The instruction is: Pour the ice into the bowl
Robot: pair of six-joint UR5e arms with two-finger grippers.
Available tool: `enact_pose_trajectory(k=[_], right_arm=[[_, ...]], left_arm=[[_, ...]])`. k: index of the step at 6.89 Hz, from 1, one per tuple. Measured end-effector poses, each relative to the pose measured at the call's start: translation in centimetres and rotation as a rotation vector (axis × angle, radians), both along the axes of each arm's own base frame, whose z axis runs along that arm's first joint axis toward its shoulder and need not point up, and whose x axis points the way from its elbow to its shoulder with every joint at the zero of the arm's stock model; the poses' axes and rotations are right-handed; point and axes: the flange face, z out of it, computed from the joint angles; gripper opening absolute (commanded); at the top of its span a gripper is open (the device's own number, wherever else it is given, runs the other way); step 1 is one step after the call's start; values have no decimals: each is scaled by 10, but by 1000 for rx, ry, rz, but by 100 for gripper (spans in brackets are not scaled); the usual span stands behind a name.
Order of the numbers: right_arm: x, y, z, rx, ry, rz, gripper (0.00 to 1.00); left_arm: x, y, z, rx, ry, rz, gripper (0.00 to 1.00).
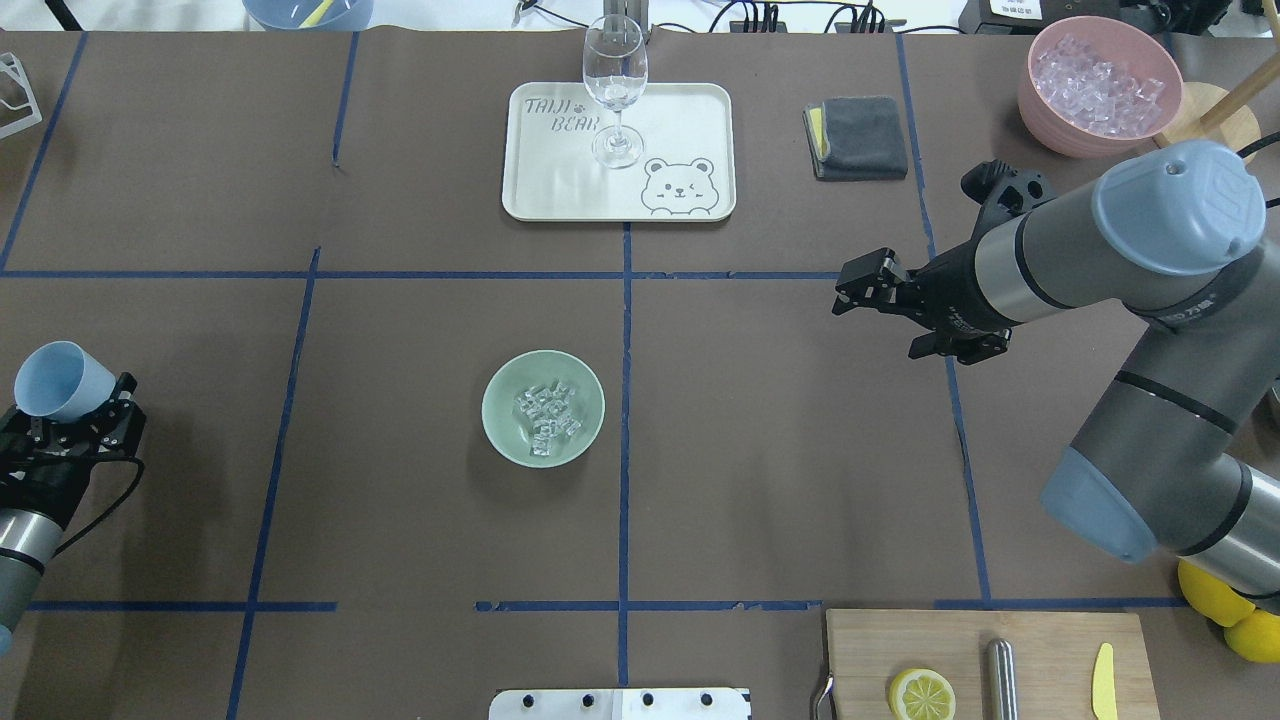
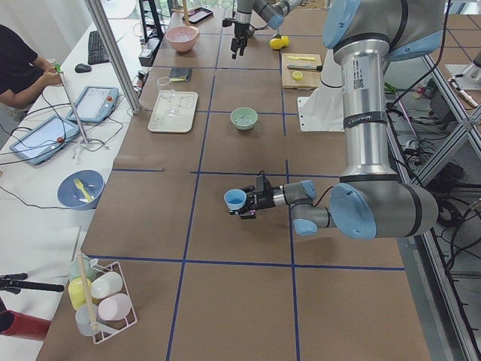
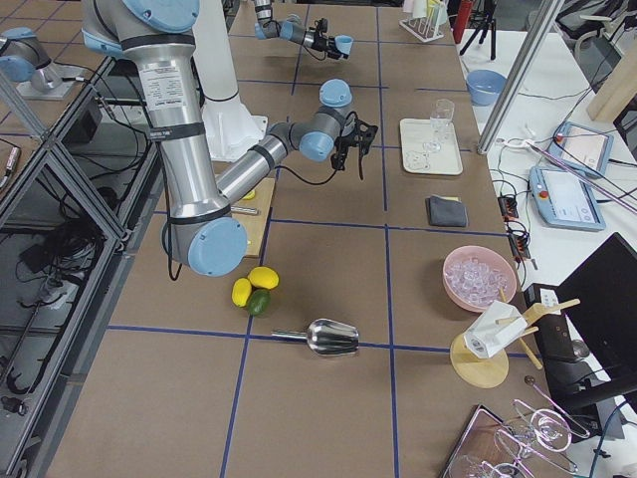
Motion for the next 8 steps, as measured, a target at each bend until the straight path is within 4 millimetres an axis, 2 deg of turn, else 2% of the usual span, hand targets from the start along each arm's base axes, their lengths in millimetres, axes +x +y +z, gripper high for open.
enact_pose_trajectory(k=[2, 3, 5, 7, 8], right_arm=[[-1, 1, 0, 0, 0, -2, 100], [-1, 1, 0, 1, 0, -3, 100], [-2, 1, -1, 1, -1, -5, 100], [-4, 1, -4, 5, -5, -6, 100], [-5, 0, -8, 9, -11, -7, 100]], left_arm=[[11, -17, -1, 4, -10, -27, 2], [12, -21, -1, 2, -12, -30, 12], [13, -23, 1, -9, -10, -20, 23], [15, -23, 4, -19, -11, -7, 28], [17, -23, 4, -20, -10, -5, 37]])
